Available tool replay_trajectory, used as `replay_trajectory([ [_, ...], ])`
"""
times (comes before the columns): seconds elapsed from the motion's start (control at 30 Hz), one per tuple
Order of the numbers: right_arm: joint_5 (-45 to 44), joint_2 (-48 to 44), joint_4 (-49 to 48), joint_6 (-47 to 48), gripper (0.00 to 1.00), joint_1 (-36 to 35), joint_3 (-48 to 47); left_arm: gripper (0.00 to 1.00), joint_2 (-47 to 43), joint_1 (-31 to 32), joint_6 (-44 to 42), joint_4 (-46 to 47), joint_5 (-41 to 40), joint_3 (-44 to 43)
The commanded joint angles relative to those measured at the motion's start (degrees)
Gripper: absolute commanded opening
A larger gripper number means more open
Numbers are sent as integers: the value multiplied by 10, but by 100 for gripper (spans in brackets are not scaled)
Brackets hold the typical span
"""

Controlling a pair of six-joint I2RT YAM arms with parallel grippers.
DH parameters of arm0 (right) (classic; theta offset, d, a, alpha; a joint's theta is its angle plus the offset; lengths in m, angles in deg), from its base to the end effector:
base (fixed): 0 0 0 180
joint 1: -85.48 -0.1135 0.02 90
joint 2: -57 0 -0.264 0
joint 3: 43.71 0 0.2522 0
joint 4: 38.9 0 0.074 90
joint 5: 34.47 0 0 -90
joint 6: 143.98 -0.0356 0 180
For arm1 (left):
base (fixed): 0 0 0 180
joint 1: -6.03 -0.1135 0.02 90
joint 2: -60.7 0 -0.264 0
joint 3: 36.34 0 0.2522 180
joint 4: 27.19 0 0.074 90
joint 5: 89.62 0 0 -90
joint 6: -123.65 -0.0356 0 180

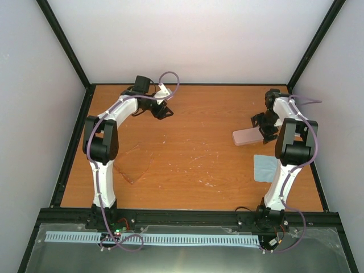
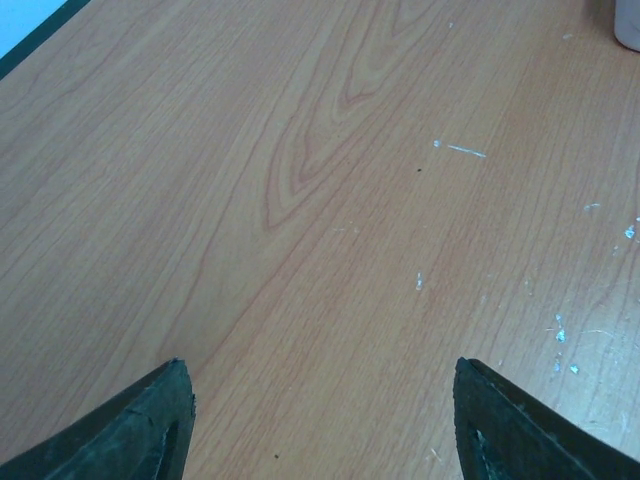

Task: Organize the sunglasses
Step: Pick up the sunglasses case from the center of the board.

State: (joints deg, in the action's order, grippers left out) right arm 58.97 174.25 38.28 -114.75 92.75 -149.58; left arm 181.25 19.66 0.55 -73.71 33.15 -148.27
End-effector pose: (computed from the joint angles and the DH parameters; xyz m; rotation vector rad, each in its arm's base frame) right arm 0.3880 -0.0473 0.1889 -1.7532 -2.5994 -0.1018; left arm 0.4454 -0.1278 0.2178 1.1530 2.1114 -0.5670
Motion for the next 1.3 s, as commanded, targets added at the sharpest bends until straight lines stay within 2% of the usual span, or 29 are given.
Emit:
replay_trajectory([
  [0.0,-2,24,-1,-27,100,5,-28,71,-25,-15,11,16,5,-1],
  [0.33,5,58,-6,-49,100,6,-24,71,-19,-33,6,22,12,4],
  [0.43,-3,70,-6,-42,97,6,-34,71,-17,-37,5,25,16,2],
  [0.53,-10,77,2,-34,85,6,-46,71,-14,-39,4,26,19,-2],
  [0.77,-16,60,12,-4,43,0,-49,71,-9,-40,6,19,51,-21],
  [0.9,-8,36,8,9,28,-26,-59,72,-11,-31,9,7,72,-34],
  [1.07,28,45,2,5,26,-93,-119,72,-30,-10,3,-3,66,-16],
  [1.27,68,140,8,-27,27,-180,-274,75,-62,24,-20,3,20,22],
])
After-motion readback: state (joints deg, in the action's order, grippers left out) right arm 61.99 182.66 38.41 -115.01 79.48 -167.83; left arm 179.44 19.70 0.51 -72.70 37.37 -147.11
